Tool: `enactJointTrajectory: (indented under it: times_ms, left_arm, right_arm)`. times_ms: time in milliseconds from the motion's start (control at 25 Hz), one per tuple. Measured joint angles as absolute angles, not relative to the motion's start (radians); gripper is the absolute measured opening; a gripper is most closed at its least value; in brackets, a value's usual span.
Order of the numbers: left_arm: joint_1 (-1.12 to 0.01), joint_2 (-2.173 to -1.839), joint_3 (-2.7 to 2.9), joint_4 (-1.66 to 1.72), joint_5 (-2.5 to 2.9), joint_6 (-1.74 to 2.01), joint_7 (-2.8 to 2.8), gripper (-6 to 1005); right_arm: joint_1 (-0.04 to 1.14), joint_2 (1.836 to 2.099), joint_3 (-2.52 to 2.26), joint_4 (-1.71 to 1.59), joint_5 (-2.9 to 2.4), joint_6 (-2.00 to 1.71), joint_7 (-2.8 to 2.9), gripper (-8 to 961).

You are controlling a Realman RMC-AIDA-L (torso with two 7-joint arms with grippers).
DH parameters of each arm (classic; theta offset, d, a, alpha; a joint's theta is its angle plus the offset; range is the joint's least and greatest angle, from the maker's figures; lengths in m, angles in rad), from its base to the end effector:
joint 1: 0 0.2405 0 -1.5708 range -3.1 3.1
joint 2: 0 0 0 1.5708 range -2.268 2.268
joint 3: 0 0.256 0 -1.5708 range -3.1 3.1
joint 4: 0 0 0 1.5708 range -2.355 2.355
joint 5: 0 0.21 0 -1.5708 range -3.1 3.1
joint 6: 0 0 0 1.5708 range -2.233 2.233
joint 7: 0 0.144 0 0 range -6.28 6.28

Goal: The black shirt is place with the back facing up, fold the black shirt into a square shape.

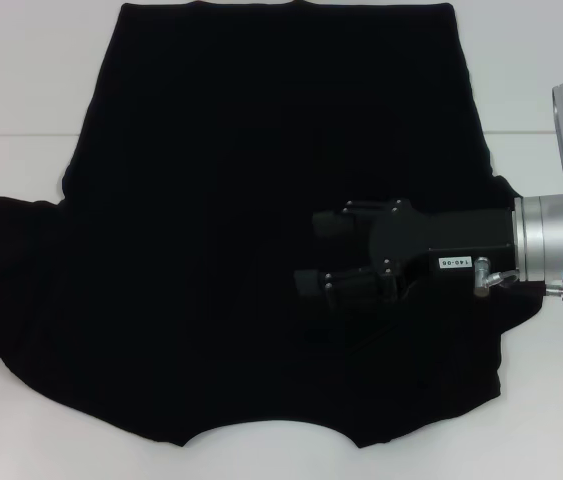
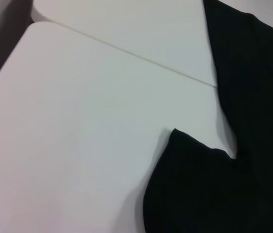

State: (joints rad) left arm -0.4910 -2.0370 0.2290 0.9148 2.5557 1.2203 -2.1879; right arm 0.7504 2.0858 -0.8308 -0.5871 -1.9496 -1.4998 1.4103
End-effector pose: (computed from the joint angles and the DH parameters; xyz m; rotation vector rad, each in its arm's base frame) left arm -0.3938 0.3284 0.1181 -1.7033 -1.5592 -0.3268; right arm 0.1813 0.3705 -0.0305 -2.9086 0.4038 0.7107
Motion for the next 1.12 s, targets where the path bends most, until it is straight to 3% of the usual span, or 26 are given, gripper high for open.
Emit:
enactJointTrajectory:
  times_ms: [800,1120]
  left_arm:
    - [-0.519,-2.036,0.241,0.887,2.479,1.285,-2.147,-2]
    - [-0.578,-2.032,0.252,0.827,2.466,1.230,-2.104,-1]
  right_arm:
    - [0.747,2.086,-0.828,-0.591,-1.950,-1.499,1.413,884]
    - [0.744,2.086,-0.828,-0.589,-1.949,-1.503,1.413,877]
